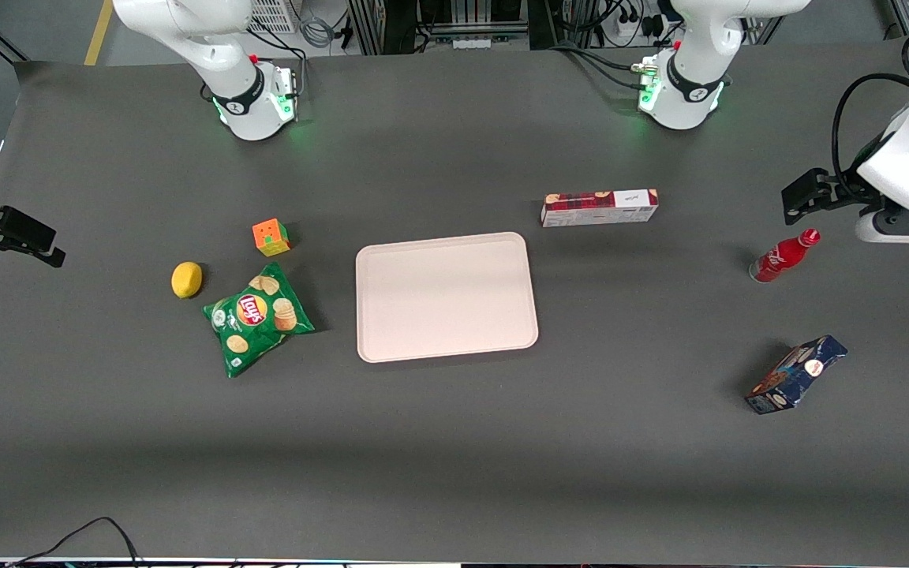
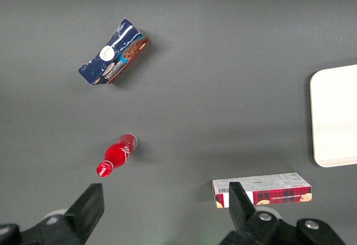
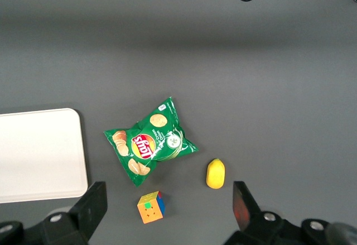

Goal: Place red cookie box on tray
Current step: 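Move the left gripper over the red plaid cookie box, then lower the open left gripper around the cookie box and close it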

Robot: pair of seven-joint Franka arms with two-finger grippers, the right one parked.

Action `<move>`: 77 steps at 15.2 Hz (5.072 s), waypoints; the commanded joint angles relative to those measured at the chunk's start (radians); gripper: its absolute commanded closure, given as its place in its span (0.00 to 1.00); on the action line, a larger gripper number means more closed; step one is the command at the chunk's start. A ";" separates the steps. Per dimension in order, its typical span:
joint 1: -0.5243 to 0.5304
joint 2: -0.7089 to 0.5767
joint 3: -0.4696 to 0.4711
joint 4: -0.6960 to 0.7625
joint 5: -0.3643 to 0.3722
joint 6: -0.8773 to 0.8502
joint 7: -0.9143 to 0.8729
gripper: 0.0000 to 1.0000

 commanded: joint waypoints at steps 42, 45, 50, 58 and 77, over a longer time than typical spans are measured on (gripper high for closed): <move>0.006 -0.112 -0.618 -1.217 -0.403 1.256 1.029 0.00; 0.003 -0.091 -0.617 -1.219 -0.400 1.278 1.032 0.00; 0.003 -0.051 -0.615 -1.228 -0.401 1.340 1.073 0.00; 0.007 -0.049 -0.601 -1.251 -0.406 1.350 1.072 0.00; 0.004 -0.009 -0.555 -1.254 -0.404 1.385 1.070 1.00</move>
